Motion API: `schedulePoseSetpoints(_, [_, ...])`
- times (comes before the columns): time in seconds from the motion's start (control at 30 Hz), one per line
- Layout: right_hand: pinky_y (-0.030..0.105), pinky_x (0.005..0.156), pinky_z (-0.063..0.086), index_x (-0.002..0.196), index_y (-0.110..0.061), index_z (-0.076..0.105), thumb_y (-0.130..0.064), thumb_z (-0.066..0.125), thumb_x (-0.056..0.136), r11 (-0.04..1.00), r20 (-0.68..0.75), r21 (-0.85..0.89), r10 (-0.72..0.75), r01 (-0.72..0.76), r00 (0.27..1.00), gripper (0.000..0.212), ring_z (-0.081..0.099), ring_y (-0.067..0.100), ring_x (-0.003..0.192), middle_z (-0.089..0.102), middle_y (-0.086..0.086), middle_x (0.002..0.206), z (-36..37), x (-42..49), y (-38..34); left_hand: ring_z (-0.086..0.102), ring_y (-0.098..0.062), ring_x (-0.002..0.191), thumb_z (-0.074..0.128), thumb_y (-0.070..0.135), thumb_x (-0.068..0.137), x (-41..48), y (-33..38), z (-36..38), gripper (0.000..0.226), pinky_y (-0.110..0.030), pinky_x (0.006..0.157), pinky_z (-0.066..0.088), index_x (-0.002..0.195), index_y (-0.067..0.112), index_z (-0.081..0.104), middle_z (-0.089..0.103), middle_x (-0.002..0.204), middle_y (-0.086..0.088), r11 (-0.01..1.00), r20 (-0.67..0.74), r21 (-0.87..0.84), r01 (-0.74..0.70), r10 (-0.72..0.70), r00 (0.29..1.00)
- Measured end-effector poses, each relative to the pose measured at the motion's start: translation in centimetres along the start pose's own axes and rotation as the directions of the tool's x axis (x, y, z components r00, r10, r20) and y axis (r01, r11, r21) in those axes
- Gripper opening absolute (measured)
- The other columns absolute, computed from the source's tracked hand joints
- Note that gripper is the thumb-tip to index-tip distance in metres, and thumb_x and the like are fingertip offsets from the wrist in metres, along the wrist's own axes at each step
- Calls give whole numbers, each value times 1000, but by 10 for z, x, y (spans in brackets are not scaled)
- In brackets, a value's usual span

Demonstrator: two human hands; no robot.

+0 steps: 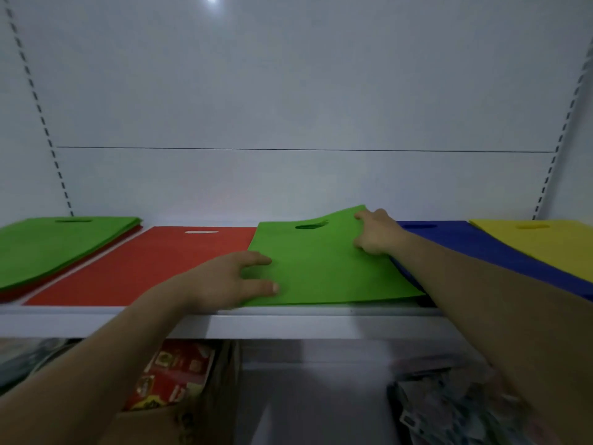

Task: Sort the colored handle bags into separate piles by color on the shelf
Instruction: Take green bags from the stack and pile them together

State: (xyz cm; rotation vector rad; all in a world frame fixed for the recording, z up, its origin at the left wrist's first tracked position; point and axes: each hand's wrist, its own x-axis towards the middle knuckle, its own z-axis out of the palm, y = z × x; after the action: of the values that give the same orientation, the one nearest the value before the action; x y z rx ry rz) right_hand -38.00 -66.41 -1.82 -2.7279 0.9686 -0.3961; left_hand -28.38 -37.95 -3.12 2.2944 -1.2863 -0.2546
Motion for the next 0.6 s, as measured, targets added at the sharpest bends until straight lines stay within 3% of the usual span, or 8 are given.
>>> schedulePoseSetpoints(0.1, [38, 101, 40, 148, -24, 27, -40, 57, 90, 994, 98, -94, -37, 47, 995, 67, 35, 34, 129, 26, 13, 145, -1, -2, 1, 29, -8, 135, 63, 86, 44, -5, 6, 0, 114, -19, 103, 22, 142, 36, 34, 25, 153, 11, 996, 112, 85, 1, -11, 994])
schedulePoseSetpoints(0.2, [34, 109, 30, 147, -20, 33, -53, 52, 91, 985, 195, -117, -99, 123, 976, 67, 31, 27, 138, 28, 9, 153, -3, -5, 1, 31, -10, 135, 49, 96, 28, -7, 8, 1, 131, -22, 102, 24, 144, 37, 32, 25, 153, 12, 993, 126, 115, 3, -18, 992])
schedulePoseSetpoints(0.33, [30, 109, 29, 144, -13, 40, -50, 43, 97, 974, 230, -161, -120, 159, 966, 60, 33, 25, 138, 34, 8, 152, -3, -9, 0, 35, -5, 128, 65, 73, 57, -5, 9, 2, 95, -17, 97, 24, 141, 36, 38, 32, 150, 10, 993, 65, 114, 7, -15, 998])
schedulePoseSetpoints(0.43, [32, 109, 30, 142, -12, 42, -48, 36, 99, 972, 254, -170, -115, 162, 960, 57, 35, 26, 136, 36, 9, 151, 0, -9, 1, 34, -8, 133, 68, 54, 75, -6, 9, 2, 73, -15, 98, 22, 140, 33, 41, 33, 150, 9, 990, 34, 139, 6, -11, 999])
schedulePoseSetpoints(0.6, [33, 110, 29, 143, -13, 41, -52, 33, 98, 971, 279, -160, -129, 178, 952, 60, 34, 25, 137, 35, 8, 151, 2, -6, 5, 37, -12, 132, 67, 55, 76, -7, 11, 3, 72, -21, 101, 27, 140, 34, 40, 35, 149, 6, 988, 45, 151, 36, -43, 998])
